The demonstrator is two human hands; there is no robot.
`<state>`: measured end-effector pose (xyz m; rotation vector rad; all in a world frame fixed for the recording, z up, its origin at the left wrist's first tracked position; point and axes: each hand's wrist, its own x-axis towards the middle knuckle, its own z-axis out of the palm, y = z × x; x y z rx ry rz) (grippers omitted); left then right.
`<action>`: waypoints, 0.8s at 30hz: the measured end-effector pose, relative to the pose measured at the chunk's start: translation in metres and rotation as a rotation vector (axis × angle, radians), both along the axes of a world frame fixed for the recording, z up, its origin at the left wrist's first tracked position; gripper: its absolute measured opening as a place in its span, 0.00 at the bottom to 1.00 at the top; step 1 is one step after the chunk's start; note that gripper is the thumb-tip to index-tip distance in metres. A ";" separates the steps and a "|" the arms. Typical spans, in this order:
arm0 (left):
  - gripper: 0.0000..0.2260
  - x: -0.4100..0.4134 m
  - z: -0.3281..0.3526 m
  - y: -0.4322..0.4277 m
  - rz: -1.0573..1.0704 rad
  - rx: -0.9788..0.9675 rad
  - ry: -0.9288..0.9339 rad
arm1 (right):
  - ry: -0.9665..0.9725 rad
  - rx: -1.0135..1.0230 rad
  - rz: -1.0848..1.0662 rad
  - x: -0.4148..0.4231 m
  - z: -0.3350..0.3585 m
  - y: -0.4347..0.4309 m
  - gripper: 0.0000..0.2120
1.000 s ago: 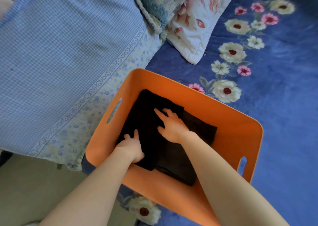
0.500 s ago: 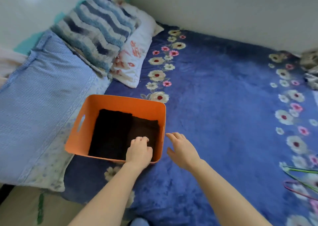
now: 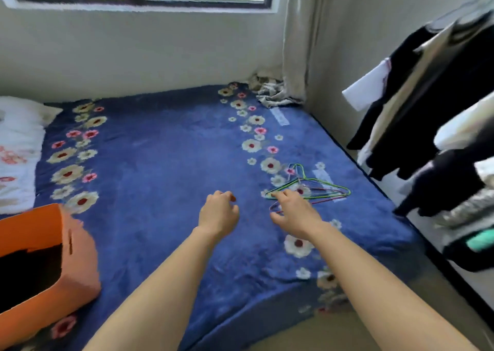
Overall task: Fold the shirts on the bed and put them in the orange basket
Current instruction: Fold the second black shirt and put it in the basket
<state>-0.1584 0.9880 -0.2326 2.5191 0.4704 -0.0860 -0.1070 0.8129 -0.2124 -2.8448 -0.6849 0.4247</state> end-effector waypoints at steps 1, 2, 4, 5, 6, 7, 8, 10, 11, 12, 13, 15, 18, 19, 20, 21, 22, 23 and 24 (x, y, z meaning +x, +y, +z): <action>0.14 0.016 0.010 -0.030 -0.051 0.008 -0.030 | -0.019 -0.002 -0.052 0.007 0.009 -0.033 0.24; 0.13 0.027 0.017 -0.055 -0.095 0.015 -0.056 | -0.029 -0.003 -0.096 0.012 0.016 -0.060 0.24; 0.13 0.057 0.037 -0.114 -0.204 0.046 -0.082 | -0.048 -0.010 -0.197 0.023 0.032 -0.124 0.25; 0.13 0.069 0.045 -0.136 -0.247 0.065 -0.098 | -0.056 -0.018 -0.234 0.028 0.039 -0.147 0.26; 0.13 0.082 0.053 -0.158 -0.293 0.081 -0.124 | -0.073 -0.015 -0.267 0.034 0.045 -0.171 0.27; 0.13 0.097 0.061 -0.184 -0.342 0.099 -0.156 | -0.091 -0.011 -0.308 0.039 0.054 -0.198 0.28; 0.13 0.109 0.068 -0.204 -0.377 0.107 -0.177 | -0.119 -0.004 -0.336 0.045 0.060 -0.219 0.28; 0.14 0.136 0.083 -0.255 -0.455 0.117 -0.213 | -0.164 -0.009 -0.412 0.057 0.076 -0.270 0.28; 0.14 0.149 0.092 -0.281 -0.488 0.120 -0.231 | -0.177 -0.016 -0.447 0.064 0.086 -0.296 0.27; 0.14 0.160 0.098 -0.301 -0.514 0.126 -0.248 | -0.198 -0.025 -0.471 0.071 0.092 -0.316 0.27; 0.14 0.175 0.106 -0.329 -0.549 0.132 -0.282 | -0.221 -0.033 -0.496 0.080 0.102 -0.342 0.27; 0.14 0.193 0.117 -0.363 -0.586 0.127 -0.330 | -0.273 -0.032 -0.535 0.093 0.115 -0.375 0.26; 0.15 0.228 0.139 -0.430 -0.644 0.091 -0.390 | -0.364 -0.004 -0.603 0.113 0.136 -0.437 0.24; 0.15 0.237 0.144 -0.450 -0.665 0.087 -0.415 | -0.398 -0.002 -0.614 0.117 0.142 -0.456 0.24; 0.16 0.244 0.153 -0.471 -0.679 0.089 -0.417 | -0.432 -0.007 -0.625 0.122 0.149 -0.475 0.23; 0.15 0.248 0.158 -0.482 -0.685 0.079 -0.430 | -0.475 -0.014 -0.633 0.125 0.154 -0.487 0.23; 0.15 0.255 0.167 -0.512 -0.703 0.083 -0.452 | -0.527 -0.028 -0.659 0.130 0.164 -0.517 0.22; 0.15 0.259 0.171 -0.524 -0.709 0.071 -0.465 | -0.563 -0.041 -0.668 0.134 0.170 -0.530 0.22; 0.15 0.261 0.179 -0.545 -0.723 0.068 -0.484 | -0.590 -0.061 -0.690 0.137 0.179 -0.552 0.22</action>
